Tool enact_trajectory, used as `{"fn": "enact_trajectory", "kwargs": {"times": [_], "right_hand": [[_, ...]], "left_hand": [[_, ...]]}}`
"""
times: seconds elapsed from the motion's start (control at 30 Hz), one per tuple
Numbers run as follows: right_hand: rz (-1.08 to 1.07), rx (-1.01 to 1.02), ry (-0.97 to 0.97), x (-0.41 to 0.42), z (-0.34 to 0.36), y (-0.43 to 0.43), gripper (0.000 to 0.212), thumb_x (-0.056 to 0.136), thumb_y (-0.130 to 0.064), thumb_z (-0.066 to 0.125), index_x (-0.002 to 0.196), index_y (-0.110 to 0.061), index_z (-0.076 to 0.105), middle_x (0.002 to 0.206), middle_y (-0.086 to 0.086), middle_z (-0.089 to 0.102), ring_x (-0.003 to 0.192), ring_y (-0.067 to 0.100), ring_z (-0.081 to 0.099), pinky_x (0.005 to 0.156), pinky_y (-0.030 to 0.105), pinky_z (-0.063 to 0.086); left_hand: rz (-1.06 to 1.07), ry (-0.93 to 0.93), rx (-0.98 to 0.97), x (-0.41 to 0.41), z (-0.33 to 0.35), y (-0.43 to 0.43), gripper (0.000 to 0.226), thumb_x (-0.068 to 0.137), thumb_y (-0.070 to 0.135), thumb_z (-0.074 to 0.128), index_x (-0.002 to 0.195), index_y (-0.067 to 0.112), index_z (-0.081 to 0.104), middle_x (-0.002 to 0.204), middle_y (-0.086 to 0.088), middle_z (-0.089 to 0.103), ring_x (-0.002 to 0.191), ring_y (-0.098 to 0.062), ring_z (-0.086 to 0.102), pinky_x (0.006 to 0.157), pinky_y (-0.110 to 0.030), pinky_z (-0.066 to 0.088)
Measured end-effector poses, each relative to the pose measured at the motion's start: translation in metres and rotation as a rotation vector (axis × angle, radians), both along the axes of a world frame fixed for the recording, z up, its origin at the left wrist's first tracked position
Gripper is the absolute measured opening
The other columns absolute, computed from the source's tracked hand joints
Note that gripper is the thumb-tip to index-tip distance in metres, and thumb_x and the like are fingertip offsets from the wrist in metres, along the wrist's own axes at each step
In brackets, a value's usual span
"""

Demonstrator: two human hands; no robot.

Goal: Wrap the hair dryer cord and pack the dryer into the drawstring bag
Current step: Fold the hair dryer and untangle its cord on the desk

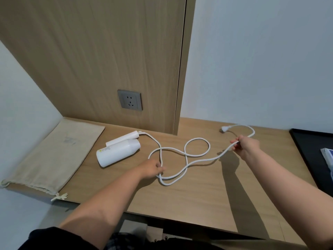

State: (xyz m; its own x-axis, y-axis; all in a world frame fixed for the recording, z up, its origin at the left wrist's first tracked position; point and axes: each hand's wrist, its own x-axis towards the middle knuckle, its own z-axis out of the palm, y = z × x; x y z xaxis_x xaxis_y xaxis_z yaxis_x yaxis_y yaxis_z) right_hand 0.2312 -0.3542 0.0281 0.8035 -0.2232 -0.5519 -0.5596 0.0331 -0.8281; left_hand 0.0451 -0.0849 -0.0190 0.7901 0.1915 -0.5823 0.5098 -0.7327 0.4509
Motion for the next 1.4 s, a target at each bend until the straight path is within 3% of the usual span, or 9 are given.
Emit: {"fn": "enact_trajectory", "kwargs": {"times": [0.23,0.37,0.5,0.63,0.83,0.97,1.17,1.27,1.4], "right_hand": [[0.248,-0.239,0.082,-0.009,-0.019,-0.002,0.018,0.093,0.002,0.042,0.076,0.004,0.049,0.068,0.023,0.057,0.034,0.024,0.058,0.031,0.023,0.047],[0.83,-0.974,0.154,-0.027,-0.024,0.0,0.012,0.081,-0.011,0.054,0.07,-0.015,0.048,0.062,0.001,0.052,0.055,0.018,0.056,0.054,0.021,0.045],[1.153,-1.26,-0.062,-0.053,-0.019,0.024,0.027,0.089,-0.012,0.044,0.063,-0.015,0.041,0.071,0.004,0.052,0.076,0.027,0.055,0.067,0.029,0.044],[1.355,-0.88,-0.345,-0.076,-0.03,0.063,0.021,0.094,-0.019,0.048,0.104,-0.009,0.063,0.11,0.012,0.065,0.101,0.03,0.061,0.081,0.029,0.045],[1.511,-0.706,-0.379,-0.082,-0.032,0.11,0.049,0.09,-0.004,0.049,0.137,-0.016,0.046,0.139,0.009,0.05,0.114,0.022,0.053,0.09,0.025,0.04],[1.731,-0.801,-0.282,-0.084,-0.039,0.12,0.047,0.084,-0.019,0.063,0.13,-0.015,0.051,0.129,0.008,0.059,0.114,0.025,0.056,0.096,0.033,0.045],[1.56,-0.829,-0.454,-0.107,-0.056,0.111,0.027,0.076,-0.038,0.07,0.081,-0.014,0.059,0.081,0.005,0.063,0.075,0.024,0.057,0.067,0.034,0.046],[1.451,-0.878,-0.6,-0.107,-0.053,0.1,0.026,0.083,-0.033,0.058,0.067,-0.016,0.047,0.069,0.005,0.055,0.068,0.028,0.054,0.058,0.031,0.036],[1.39,-0.908,-0.797,-0.103,-0.048,0.082,0.023,0.092,-0.028,0.046,0.082,-0.009,0.055,0.081,0.015,0.065,0.074,0.034,0.058,0.059,0.036,0.037]], "left_hand": [[0.278,-0.158,0.07,-0.005,-0.002,0.001,0.053,0.088,0.028,0.061,0.136,0.012,0.044,0.135,-0.009,0.048,0.12,-0.027,0.05,0.097,-0.035,0.043],[0.43,-0.037,-0.146,-0.006,0.003,-0.01,0.066,0.086,0.032,0.066,0.139,0.004,0.037,0.129,-0.011,0.048,0.106,-0.025,0.05,0.085,-0.033,0.045],[0.451,-0.034,-0.139,-0.006,-0.004,-0.02,0.058,0.081,0.013,0.066,0.133,0.015,0.04,0.123,-0.012,0.05,0.106,-0.032,0.059,0.083,-0.04,0.055],[0.607,-0.092,-0.302,-0.004,-0.005,-0.023,0.03,0.082,-0.006,0.052,0.104,0.015,0.052,0.09,-0.013,0.059,0.069,-0.026,0.065,0.072,-0.044,0.06],[0.517,-0.222,-0.435,-0.005,0.015,-0.005,0.009,0.089,0.005,0.061,0.093,0.012,0.062,0.084,-0.013,0.069,0.069,-0.017,0.066,0.064,-0.026,0.057],[0.599,-0.265,-0.591,-0.006,0.025,0.003,0.009,0.089,0.004,0.062,0.097,0.007,0.065,0.083,-0.011,0.07,0.074,-0.016,0.068,0.072,-0.029,0.059],[0.691,-0.267,-0.83,-0.003,0.029,-0.001,0.019,0.09,-0.003,0.057,0.104,0.004,0.066,0.093,-0.014,0.071,0.084,-0.022,0.071,0.07,-0.027,0.06],[0.557,-0.285,-0.623,-0.001,0.024,0.002,0.024,0.09,-0.004,0.053,0.103,0.01,0.068,0.101,-0.01,0.07,0.095,-0.021,0.067,0.082,-0.029,0.057],[-0.063,-0.38,0.029,-0.005,0.017,0.007,0.051,0.088,0.008,0.06,0.133,0.029,0.052,0.125,0.002,0.053,0.118,-0.013,0.046,0.104,-0.034,0.041]]}}
